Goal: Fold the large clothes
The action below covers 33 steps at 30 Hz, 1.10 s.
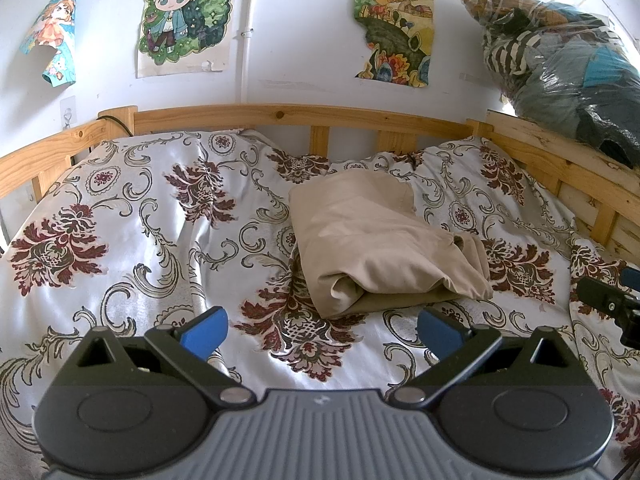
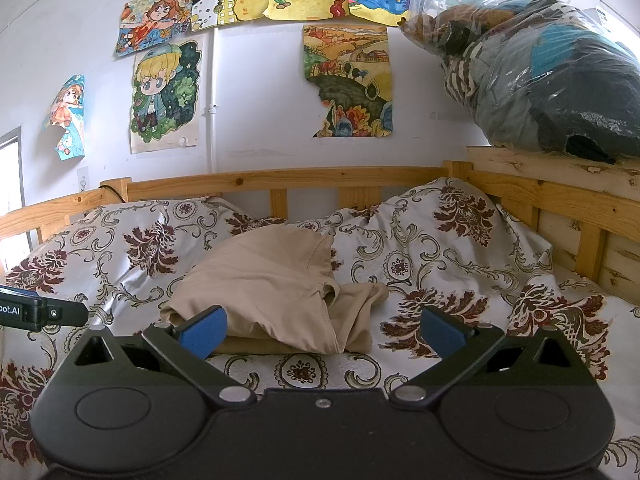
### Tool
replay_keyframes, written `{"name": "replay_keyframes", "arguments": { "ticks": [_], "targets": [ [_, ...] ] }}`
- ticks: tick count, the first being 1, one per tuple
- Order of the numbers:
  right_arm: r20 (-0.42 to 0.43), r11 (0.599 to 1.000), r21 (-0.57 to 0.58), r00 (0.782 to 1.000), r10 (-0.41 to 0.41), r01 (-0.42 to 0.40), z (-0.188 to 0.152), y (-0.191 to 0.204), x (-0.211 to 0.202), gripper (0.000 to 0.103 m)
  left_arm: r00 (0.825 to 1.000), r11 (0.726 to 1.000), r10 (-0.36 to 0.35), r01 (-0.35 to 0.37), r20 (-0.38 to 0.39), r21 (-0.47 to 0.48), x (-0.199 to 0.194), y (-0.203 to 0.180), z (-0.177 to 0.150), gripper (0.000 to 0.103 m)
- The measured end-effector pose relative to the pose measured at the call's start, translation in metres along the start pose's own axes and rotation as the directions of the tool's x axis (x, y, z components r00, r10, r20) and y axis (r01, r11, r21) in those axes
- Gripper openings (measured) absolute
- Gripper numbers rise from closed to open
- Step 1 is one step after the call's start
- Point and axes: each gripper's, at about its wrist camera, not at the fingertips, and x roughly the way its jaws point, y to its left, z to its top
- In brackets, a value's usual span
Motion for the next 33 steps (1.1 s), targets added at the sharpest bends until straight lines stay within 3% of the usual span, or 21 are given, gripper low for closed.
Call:
{"name": "replay_keyframes", "arguments": {
  "ticks": [26, 33],
  "targets": [
    [-0.001, 1.000, 0.002, 1.000, 0.000, 0.000, 0.0003, 0.0000, 0.0000, 0.102, 1.000, 1.000, 0.002, -0.002, -0.005, -0.002, -0.0003, 0.0003, 0.0005, 0.102],
    [-0.002, 1.000, 0.003, 1.000, 0.000, 0.000, 0.0006, -0.0004, 0.0001, 0.102, 0.995, 0.999, 0.035, -0.032, -0.098, 0.025, 0.0067, 0.0016, 0.0039, 0.102]
  ]
}}
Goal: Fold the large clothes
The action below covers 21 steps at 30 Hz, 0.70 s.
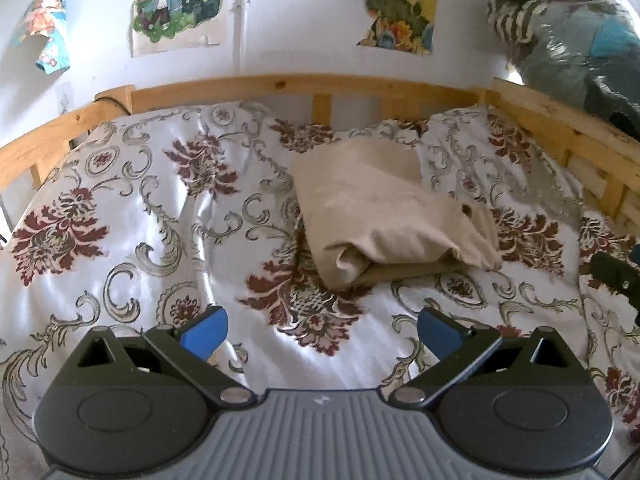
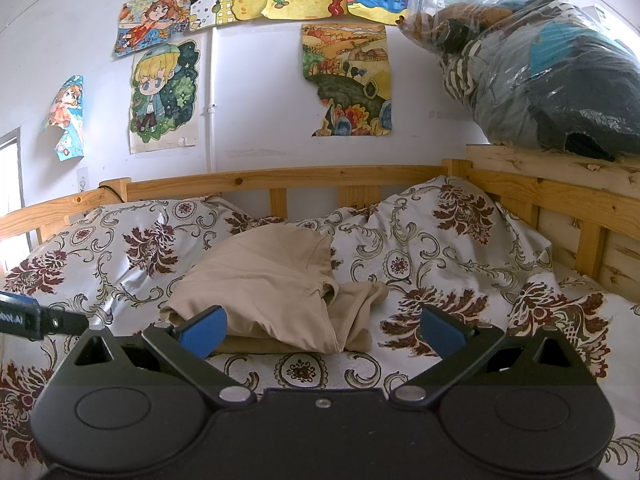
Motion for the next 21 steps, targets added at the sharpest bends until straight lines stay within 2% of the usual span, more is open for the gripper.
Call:
{"name": "replay_keyframes", "arguments": {
  "ticks": [21],
  "targets": [
    [-0.012, 1.000, 0.015, 1.000, -0.006, 0.007, -0.0021, 0.0028, -0.0001, 0.102, 1.000, 1.000, 0.021, -0.021, 0.011, -0.002, 0.0005, 0.0015, -0.0011, 0.102]
  ]
}}
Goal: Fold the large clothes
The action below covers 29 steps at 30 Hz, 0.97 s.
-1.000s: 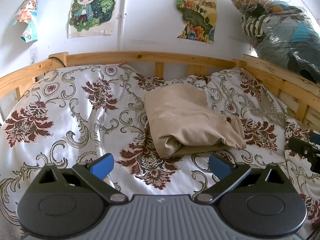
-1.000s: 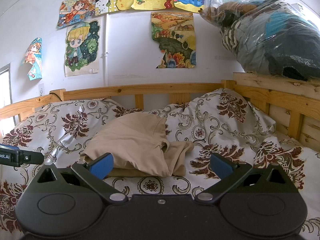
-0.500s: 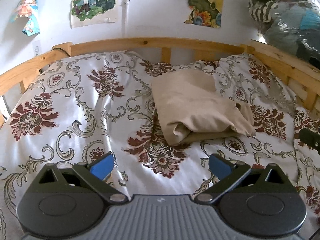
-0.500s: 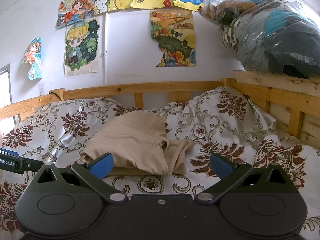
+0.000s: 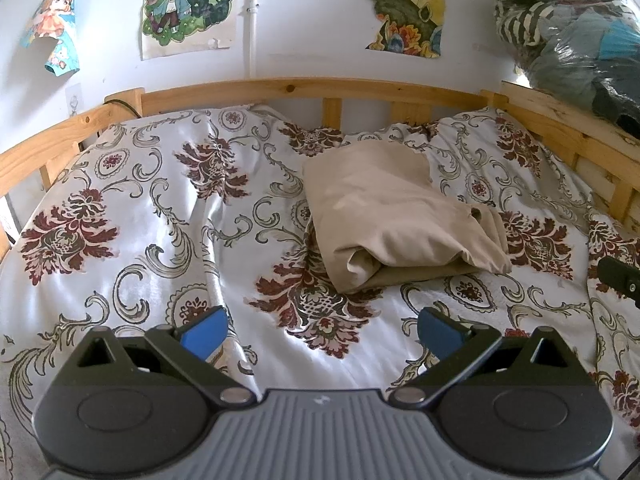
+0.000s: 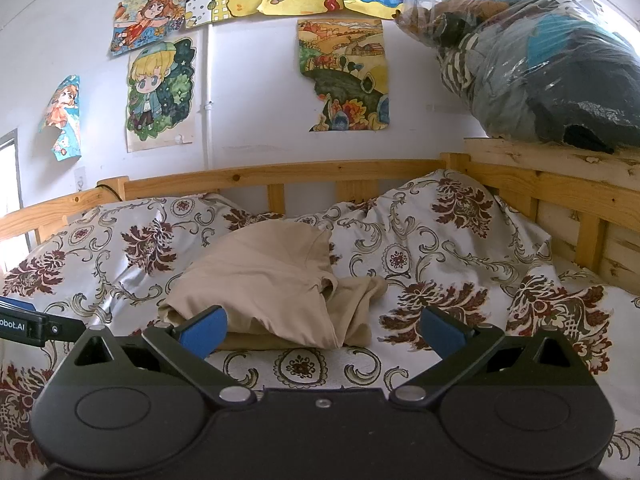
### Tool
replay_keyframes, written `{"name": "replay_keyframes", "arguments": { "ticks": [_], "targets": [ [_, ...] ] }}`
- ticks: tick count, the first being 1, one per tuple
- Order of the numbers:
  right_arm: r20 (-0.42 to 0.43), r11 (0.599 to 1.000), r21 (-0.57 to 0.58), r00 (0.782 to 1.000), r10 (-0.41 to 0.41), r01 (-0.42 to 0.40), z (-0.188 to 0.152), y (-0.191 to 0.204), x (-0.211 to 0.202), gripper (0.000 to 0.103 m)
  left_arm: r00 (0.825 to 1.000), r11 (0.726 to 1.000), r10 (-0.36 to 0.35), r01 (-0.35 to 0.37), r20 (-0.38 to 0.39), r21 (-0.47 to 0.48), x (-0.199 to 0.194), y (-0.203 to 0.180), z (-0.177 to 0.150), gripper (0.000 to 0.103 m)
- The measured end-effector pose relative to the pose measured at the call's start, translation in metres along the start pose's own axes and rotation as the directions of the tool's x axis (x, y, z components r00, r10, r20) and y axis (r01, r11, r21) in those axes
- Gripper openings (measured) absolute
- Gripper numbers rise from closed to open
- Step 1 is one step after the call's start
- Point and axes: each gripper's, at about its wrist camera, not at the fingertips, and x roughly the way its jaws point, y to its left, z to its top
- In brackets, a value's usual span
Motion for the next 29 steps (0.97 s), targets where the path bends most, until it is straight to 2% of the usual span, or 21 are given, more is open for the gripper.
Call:
{"name": "replay_keyframes", "arguments": {
  "ticks": [29],
  "targets": [
    [-0.003, 1.000, 0.004, 1.000, -0.003, 0.003, 0.0010, -0.0010, 0.0013, 0.102, 1.000, 1.000, -0.002, 0.002, 0.004, 0.013, -0.0012, -0.0014, 0.0006, 0.102]
  ]
}}
